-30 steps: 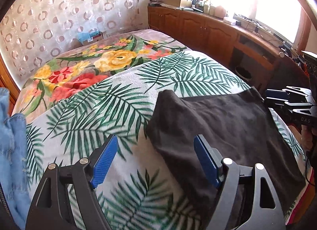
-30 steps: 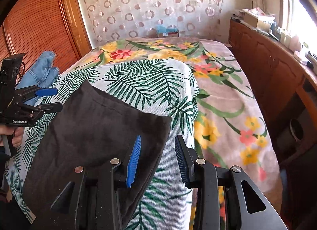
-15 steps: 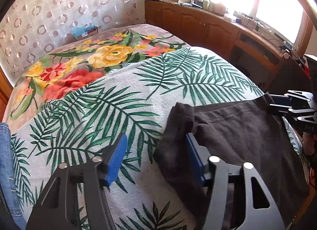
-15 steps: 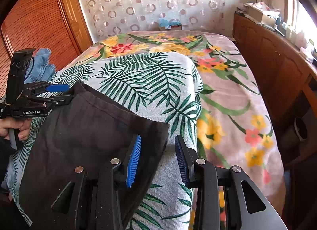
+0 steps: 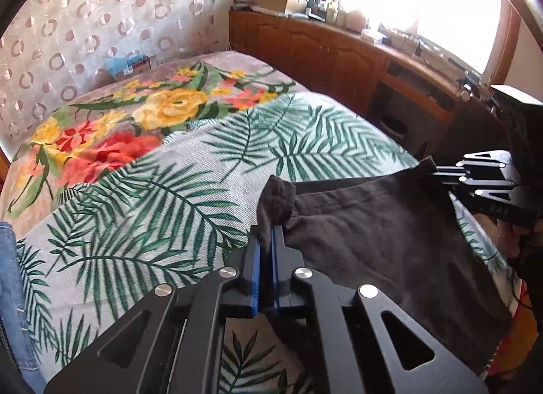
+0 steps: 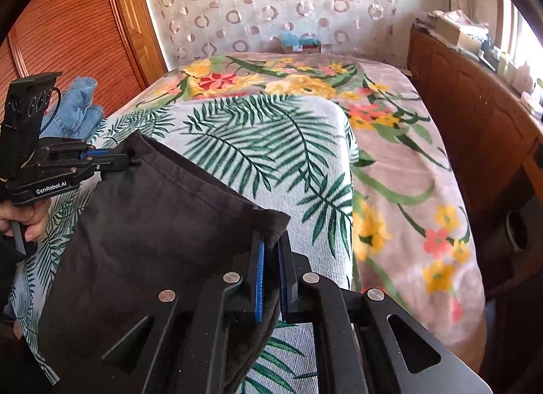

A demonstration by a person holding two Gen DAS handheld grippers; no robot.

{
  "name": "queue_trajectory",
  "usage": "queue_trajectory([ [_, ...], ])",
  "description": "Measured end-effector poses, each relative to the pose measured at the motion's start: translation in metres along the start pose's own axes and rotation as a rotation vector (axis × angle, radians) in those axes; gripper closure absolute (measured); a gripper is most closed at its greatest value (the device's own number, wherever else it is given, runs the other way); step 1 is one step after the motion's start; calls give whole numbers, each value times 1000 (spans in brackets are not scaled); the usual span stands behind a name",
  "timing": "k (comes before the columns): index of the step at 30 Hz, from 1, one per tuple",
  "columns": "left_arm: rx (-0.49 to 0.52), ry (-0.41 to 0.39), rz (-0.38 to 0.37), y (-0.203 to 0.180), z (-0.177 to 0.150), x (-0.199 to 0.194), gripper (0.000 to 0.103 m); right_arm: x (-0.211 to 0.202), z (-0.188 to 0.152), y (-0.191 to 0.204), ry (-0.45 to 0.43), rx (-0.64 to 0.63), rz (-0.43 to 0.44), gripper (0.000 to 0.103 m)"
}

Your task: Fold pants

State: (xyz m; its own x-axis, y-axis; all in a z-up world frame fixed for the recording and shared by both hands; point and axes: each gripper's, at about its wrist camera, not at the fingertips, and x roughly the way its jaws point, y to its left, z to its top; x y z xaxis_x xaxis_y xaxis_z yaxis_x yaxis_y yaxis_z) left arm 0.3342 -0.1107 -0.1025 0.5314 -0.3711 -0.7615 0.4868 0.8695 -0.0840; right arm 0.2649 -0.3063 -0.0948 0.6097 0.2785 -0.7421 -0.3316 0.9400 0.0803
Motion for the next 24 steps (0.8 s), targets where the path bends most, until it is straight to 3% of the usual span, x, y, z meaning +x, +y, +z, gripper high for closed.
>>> queue_trajectory([
  [7, -13, -128, 18, 11, -2, -59, 97, -23, 22, 30, -64, -95, 15, 96],
  [12, -67, -142, 89, 43, -6, -69, 97, -14, 48, 64, -106, -197, 61, 96],
  [19, -125, -143, 214, 87, -9, -63, 97, 34, 82, 83, -95, -247, 93, 96],
  [24, -164, -103, 246, 107, -10, -37, 97, 82, 102, 79, -44, -249, 69, 96],
])
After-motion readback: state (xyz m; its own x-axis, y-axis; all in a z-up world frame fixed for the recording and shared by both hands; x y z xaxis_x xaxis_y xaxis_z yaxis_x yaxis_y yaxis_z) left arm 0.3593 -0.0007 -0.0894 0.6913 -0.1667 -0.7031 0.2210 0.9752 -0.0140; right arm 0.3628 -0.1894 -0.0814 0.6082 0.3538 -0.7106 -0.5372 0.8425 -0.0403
